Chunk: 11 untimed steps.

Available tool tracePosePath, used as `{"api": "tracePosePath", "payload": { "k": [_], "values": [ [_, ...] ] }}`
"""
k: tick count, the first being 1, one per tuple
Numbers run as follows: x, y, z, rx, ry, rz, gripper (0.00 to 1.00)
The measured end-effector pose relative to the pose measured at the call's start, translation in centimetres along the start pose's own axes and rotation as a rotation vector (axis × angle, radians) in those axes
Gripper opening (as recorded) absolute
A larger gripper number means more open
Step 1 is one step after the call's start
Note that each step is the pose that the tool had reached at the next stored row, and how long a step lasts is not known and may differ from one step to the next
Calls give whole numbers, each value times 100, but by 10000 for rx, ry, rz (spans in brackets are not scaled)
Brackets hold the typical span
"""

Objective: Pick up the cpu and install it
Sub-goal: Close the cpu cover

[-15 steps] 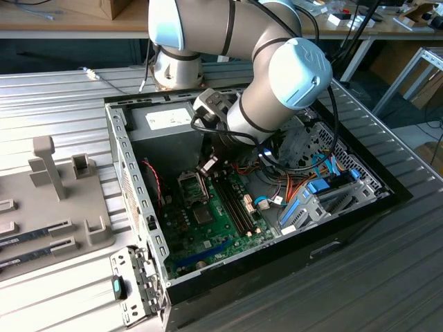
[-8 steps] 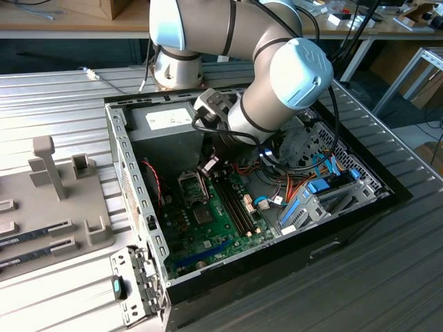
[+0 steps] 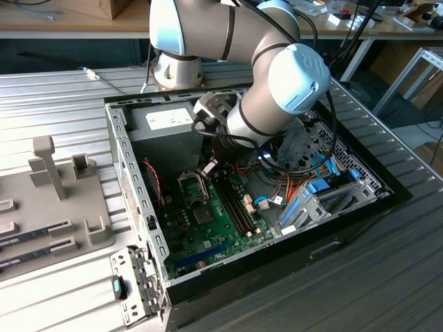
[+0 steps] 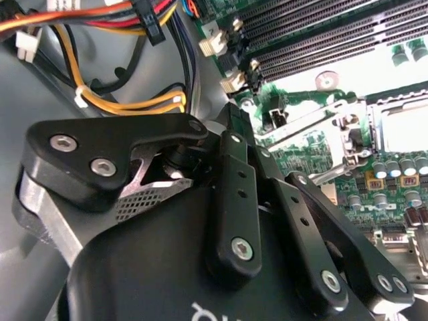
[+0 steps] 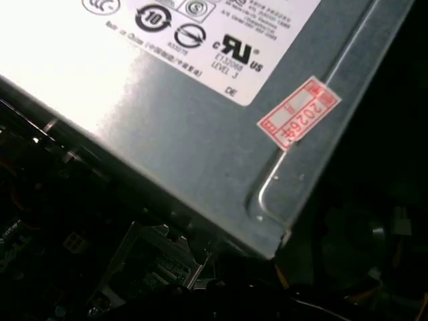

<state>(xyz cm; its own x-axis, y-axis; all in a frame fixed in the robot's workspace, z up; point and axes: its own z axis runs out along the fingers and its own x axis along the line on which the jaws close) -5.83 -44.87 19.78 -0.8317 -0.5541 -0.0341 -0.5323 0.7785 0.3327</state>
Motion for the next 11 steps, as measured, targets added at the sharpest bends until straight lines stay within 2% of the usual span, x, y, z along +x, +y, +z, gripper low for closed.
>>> {"api": "tracePosePath", "payload": {
  "k": [5,11],
  "values": [
    [7,9,-20,4,-3,-1,11],
    [4,36,-94,-10,-15,-5,11]
  ]
}}
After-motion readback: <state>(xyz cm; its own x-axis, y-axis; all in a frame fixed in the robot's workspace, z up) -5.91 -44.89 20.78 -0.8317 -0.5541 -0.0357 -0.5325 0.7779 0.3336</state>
